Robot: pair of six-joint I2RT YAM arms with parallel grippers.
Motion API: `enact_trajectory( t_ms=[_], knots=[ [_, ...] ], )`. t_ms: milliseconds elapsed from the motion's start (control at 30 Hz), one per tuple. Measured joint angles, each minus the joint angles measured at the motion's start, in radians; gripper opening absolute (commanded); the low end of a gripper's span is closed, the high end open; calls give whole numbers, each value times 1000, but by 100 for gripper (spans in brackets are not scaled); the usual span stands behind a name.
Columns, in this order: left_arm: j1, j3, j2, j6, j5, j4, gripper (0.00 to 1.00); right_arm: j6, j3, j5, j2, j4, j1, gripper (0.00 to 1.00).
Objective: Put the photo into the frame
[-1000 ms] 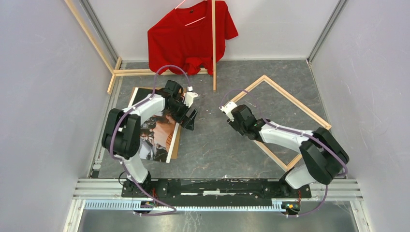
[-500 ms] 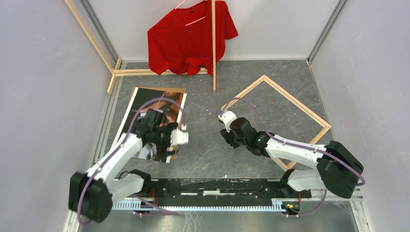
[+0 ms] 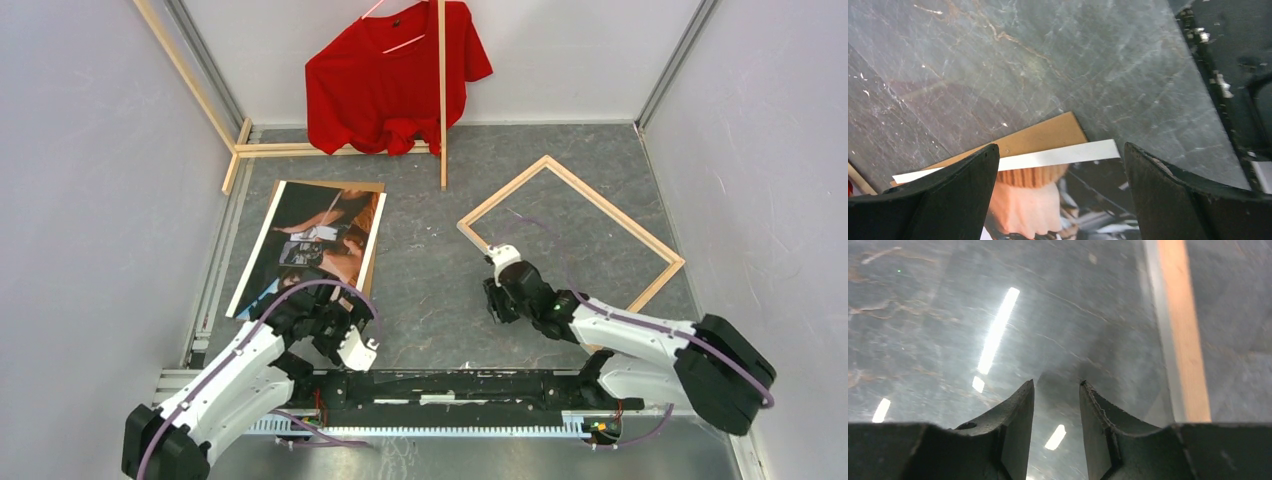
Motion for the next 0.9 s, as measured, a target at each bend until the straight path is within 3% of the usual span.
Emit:
enact_trajectory(
  t_ms=[200, 367, 533, 767, 900],
  knots=[
    [-8, -3, 181, -39, -23, 182, 100, 72, -107, 2, -151, -51, -126, 46],
    [-13, 64, 346, -128, -35, 274, 97, 90, -111, 0, -146, -40, -200, 45],
    [-20, 250, 573, -291, -83, 329, 95, 90, -110, -3, -109, 10, -243, 42],
    [-12, 235, 597, -306, -181, 372, 95, 124, -126, -69, -42, 156, -237, 41],
    [5, 238, 598, -369, -191, 383, 94, 154, -105, -92, 43, 246, -173, 41]
  ],
)
